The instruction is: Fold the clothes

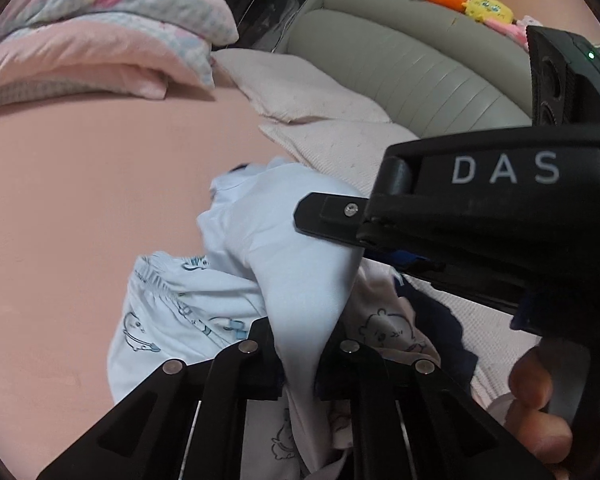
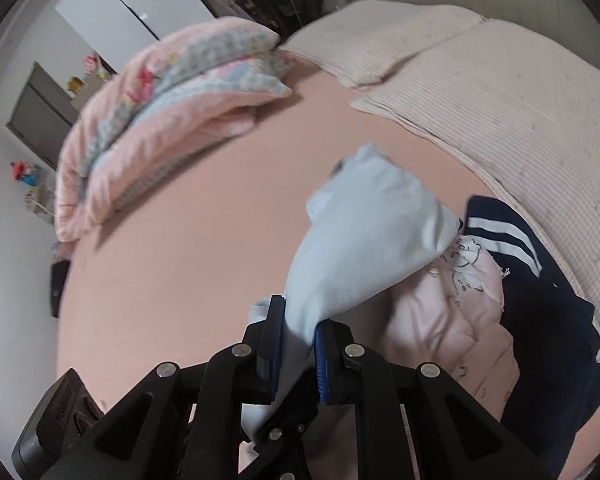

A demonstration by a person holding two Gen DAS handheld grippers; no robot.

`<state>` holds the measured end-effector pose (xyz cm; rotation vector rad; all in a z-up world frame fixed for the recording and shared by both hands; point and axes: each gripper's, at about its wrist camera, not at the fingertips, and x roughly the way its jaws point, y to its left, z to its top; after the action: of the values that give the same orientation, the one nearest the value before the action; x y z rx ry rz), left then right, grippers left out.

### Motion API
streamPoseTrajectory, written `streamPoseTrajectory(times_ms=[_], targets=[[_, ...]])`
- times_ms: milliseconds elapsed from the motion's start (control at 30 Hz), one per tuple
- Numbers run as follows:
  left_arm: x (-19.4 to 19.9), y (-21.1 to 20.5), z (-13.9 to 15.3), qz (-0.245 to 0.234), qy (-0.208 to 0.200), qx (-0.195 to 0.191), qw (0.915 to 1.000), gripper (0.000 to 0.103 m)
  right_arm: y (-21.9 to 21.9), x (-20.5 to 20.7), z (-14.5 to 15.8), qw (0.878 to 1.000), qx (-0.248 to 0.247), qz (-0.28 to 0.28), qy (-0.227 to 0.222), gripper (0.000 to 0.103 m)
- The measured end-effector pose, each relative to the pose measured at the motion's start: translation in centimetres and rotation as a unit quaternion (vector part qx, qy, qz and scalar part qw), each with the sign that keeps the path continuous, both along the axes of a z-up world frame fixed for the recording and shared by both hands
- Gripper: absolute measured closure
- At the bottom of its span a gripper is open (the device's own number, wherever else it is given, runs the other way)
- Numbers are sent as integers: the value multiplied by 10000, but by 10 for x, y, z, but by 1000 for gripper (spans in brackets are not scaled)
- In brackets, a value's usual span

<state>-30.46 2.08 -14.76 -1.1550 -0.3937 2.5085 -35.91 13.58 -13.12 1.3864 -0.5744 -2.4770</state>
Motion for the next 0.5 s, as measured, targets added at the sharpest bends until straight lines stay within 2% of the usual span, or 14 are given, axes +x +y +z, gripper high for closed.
streamPoseTrajectory(times_ms=[133, 500], targets=[[5, -6, 21, -50, 159, -89, 9998, 95, -4, 7, 18, 9997, -198, 92, 136, 91], [19, -33, 62, 104, 387, -97, 9991, 95, -40, 21, 66, 9987, -171, 354, 311, 91]])
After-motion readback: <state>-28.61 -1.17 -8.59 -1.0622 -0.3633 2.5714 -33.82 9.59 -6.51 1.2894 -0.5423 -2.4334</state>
